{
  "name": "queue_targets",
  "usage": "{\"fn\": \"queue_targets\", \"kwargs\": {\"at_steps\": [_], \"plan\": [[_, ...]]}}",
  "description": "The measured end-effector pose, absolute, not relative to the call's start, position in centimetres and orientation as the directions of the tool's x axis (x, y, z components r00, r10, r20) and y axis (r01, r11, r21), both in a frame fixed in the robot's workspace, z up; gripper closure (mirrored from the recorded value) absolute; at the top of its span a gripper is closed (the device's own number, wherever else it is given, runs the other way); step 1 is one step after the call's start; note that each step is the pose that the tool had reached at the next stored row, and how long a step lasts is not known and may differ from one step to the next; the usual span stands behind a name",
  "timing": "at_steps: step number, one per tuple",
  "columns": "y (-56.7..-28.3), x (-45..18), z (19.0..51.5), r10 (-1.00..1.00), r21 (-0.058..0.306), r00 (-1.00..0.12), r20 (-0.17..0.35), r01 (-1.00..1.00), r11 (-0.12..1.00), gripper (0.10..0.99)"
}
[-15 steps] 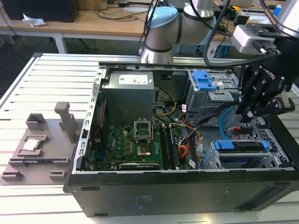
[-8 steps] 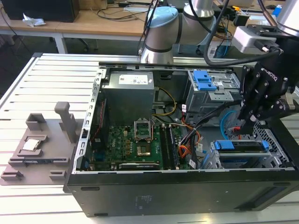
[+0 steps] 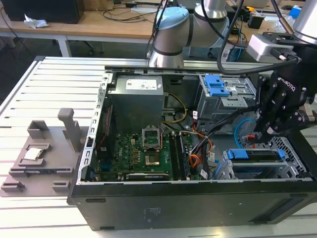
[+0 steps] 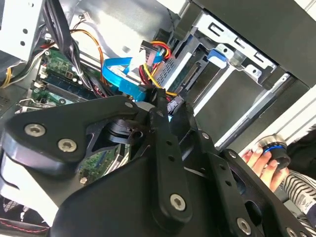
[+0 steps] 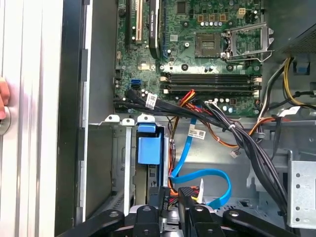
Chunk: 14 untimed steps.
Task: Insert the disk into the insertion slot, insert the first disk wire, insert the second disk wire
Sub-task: 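Insert the first disk wire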
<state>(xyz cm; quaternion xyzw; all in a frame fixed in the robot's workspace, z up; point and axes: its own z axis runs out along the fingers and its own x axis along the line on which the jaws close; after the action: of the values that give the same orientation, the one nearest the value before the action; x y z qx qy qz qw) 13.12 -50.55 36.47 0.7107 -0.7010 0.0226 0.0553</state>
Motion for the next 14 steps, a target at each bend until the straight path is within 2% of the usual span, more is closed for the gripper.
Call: {"fn": "queue_targets", "kwargs": {"at_steps": [12, 13, 14], "plan": [[-50.94, 13.12, 35.91, -0.993, 0.046, -0.012, 0.114, -0.999, 0.017, 0.784], [-50.94, 13.12, 35.91, -0.993, 0.046, -0.012, 0.114, -0.999, 0.017, 0.804], [-50.94, 13.12, 35.91, -0.993, 0.046, -0.012, 0.114, -0.999, 0.017, 0.867]]}}
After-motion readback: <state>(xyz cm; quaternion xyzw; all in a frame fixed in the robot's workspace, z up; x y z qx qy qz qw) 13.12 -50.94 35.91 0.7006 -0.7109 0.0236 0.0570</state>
